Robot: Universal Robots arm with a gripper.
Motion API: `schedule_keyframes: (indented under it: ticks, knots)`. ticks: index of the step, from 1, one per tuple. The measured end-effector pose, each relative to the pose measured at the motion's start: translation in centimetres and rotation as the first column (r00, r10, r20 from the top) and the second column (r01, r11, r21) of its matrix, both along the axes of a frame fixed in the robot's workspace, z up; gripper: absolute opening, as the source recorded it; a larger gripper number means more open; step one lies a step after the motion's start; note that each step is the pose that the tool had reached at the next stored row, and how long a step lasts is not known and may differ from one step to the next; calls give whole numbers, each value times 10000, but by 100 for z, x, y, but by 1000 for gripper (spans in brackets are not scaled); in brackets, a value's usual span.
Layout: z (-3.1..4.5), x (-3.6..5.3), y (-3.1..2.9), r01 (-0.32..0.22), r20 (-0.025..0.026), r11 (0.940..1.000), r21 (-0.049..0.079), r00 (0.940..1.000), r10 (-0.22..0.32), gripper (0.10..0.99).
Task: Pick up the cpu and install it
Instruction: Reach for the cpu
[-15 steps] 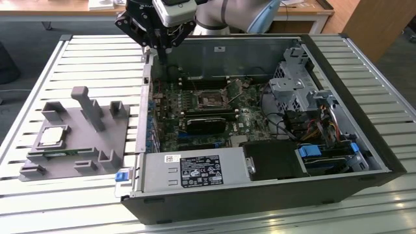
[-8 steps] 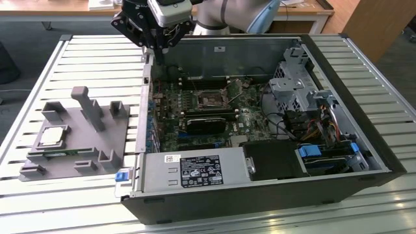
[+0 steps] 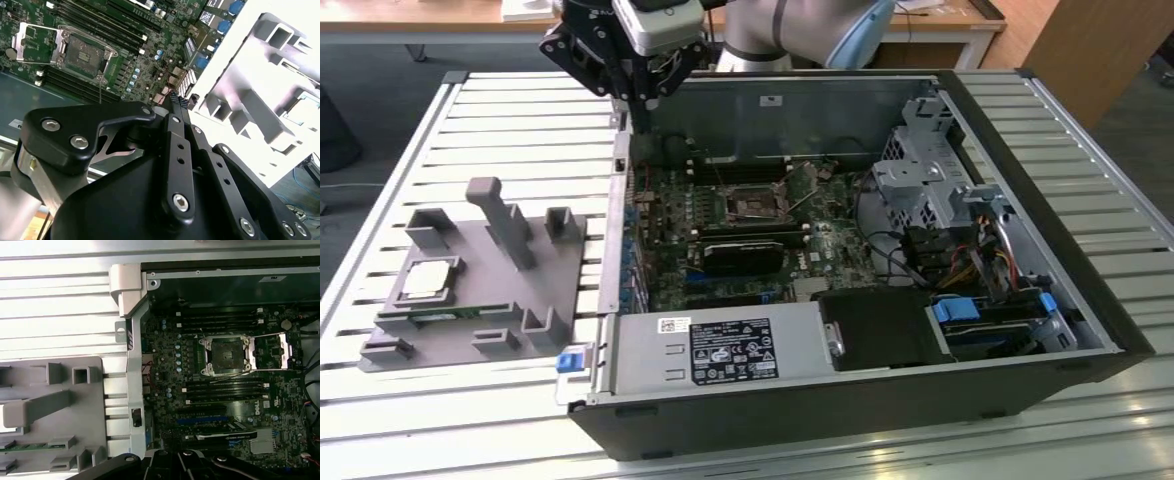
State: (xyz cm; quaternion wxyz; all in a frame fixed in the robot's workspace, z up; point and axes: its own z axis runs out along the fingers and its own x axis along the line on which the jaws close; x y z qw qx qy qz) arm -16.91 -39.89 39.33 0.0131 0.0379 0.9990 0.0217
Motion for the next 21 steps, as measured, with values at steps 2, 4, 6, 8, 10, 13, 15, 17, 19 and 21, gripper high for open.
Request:
schedule_keyframes:
  ticks: [2, 4, 6, 8, 10, 13, 15, 17, 19, 21]
  knots:
    - [0, -14, 0, 0, 0, 10000, 0, 10000, 0, 106]
    - [0, -28, 0, 0, 0, 10000, 0, 10000, 0, 106]
    - [0, -43, 0, 0, 0, 10000, 0, 10000, 0, 106]
    - [0, -57, 0, 1, 0, 10000, 0, 10000, -1, 106]
    - [0, -72, 0, 0, 0, 10000, 0, 10000, 0, 106]
    - [0, -96, 0, -1, 0, 10000, 0, 10000, 1, 106]
    - [0, -112, 0, 0, 1, 10000, 1, 10000, 0, 106]
    - [0, -128, 0, 0, 0, 10000, 0, 10000, 0, 106]
    - [0, -145, 0, 0, 0, 10000, 0, 10000, 0, 106]
    - [0, -162, 0, 0, 0, 10000, 1, 10000, 0, 106]
